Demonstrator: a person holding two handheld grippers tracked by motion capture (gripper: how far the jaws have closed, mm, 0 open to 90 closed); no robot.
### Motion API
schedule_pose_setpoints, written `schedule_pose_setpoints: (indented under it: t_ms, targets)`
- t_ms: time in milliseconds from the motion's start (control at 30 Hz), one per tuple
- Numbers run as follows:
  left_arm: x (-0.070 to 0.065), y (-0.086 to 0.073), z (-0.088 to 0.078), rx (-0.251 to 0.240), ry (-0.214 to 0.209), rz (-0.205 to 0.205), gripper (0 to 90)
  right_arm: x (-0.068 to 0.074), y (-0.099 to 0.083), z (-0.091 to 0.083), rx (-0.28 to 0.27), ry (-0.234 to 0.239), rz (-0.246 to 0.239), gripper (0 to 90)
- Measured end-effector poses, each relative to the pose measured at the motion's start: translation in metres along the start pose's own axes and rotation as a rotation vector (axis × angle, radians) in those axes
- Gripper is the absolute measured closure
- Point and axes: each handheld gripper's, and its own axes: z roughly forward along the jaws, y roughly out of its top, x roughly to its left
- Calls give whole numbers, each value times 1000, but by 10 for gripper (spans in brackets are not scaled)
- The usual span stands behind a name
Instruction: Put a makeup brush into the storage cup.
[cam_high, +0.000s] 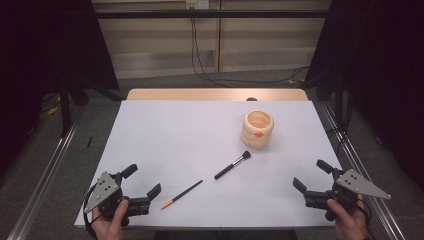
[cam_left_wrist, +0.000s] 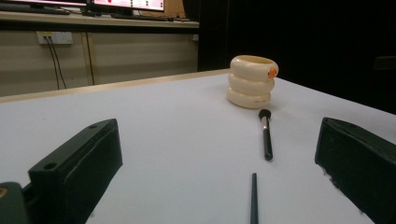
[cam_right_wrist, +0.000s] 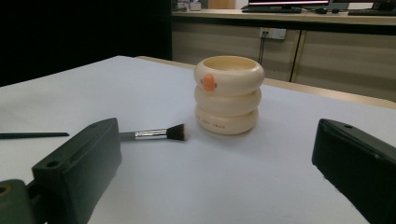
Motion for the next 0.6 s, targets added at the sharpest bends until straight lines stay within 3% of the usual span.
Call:
schedule_pose_setpoints:
  t_ms: [233, 567, 600]
  targets:
    - [-1, 1, -2, 1, 4, 10, 15, -1, -1, 2, 15, 12, 11, 5]
    - [-2, 2, -1, 1, -15, 10, 14, 0, -1, 1, 17, 18, 16, 3]
    - [-2, 3, -2, 3, -27, 25, 14, 1, -1, 1, 17, 17, 14, 4]
